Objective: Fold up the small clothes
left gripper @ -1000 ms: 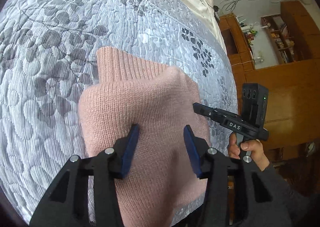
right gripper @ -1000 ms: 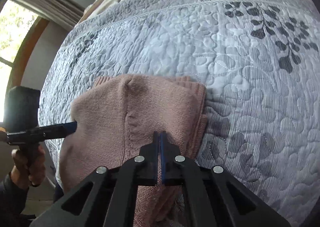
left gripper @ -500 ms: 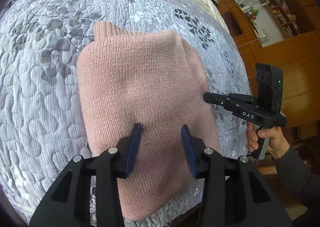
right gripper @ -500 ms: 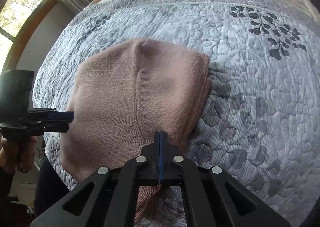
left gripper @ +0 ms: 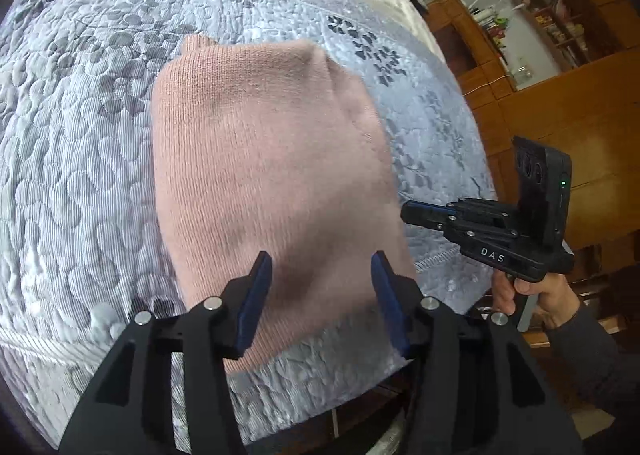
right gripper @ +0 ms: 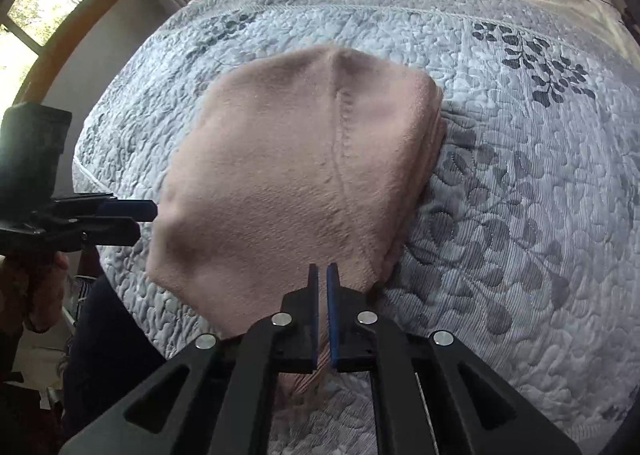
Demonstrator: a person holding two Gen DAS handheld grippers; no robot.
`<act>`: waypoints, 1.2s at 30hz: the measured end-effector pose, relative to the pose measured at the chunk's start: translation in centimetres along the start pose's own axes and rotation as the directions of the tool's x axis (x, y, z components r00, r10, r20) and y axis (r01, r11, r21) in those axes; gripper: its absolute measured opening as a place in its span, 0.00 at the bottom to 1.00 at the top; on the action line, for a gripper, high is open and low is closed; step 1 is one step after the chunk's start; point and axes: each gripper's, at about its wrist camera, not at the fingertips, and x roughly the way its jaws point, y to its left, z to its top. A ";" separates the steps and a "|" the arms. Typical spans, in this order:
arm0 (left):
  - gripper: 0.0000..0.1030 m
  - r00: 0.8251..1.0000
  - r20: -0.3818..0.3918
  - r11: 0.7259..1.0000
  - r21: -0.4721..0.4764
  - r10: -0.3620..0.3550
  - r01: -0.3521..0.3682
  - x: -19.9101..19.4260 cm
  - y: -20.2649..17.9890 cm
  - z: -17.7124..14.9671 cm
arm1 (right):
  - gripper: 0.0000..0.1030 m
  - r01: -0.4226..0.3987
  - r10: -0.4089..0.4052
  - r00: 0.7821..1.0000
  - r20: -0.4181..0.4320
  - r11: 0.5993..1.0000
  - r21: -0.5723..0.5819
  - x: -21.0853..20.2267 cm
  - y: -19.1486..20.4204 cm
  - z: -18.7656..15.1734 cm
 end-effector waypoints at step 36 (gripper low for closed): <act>0.97 0.809 0.311 0.853 -0.013 0.499 -0.521 -24.3 -20.0 -17.7 | 0.96 0.323 -0.342 0.897 0.279 0.939 0.115 -27.9 20.2 -13.7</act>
